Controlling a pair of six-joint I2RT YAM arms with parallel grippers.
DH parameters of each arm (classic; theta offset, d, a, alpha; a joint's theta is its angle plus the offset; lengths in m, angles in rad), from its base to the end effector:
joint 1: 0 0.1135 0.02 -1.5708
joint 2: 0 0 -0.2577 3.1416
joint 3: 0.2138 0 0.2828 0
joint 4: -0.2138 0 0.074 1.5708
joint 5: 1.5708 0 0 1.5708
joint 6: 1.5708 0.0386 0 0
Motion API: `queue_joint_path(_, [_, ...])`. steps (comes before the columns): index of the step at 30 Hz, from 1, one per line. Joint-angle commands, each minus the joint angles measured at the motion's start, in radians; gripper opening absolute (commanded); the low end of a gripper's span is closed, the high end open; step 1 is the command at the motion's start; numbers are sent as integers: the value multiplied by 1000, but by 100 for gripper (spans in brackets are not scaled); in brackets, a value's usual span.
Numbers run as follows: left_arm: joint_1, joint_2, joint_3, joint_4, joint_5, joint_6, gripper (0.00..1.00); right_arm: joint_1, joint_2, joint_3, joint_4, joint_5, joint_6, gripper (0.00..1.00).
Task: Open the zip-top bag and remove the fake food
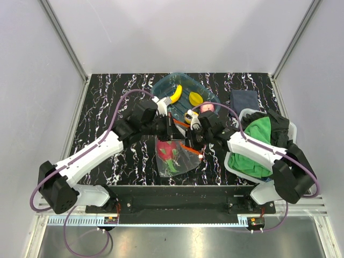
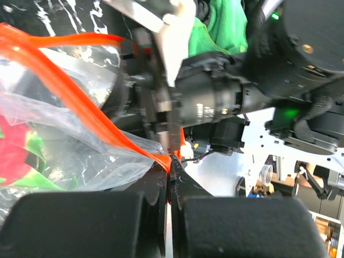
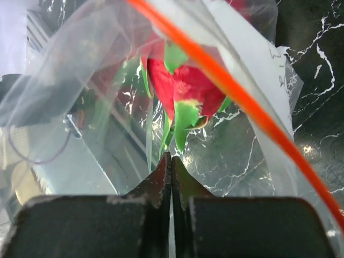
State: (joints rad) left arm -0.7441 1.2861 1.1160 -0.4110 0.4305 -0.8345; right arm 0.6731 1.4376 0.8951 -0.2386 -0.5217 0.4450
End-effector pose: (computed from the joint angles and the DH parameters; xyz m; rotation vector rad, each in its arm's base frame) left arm 0.2255 -0.2295 0.3133 0.1753 2.4223 -1.2953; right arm 0.2458 0.2206 0.2020 -0.5626 2.4600 1.1219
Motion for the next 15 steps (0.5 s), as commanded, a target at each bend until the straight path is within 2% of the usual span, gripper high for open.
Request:
queue_joint_path(1, [18,-47,-7,14,-9,28,0,-6,-31,42,-71,-3,0,0])
queue_joint_path(4, [18,-48,-13,26,17,15,0,-6,15,60,-71,-41,-17,2])
queue_joint_path(8, [18,-48,-35,57,36,-11,0,-7,98,76,7,-106,14,25])
queue_joint_path(15, [15,-33,-45,92,63,-35,0,0,198,107,74,-158,38,45])
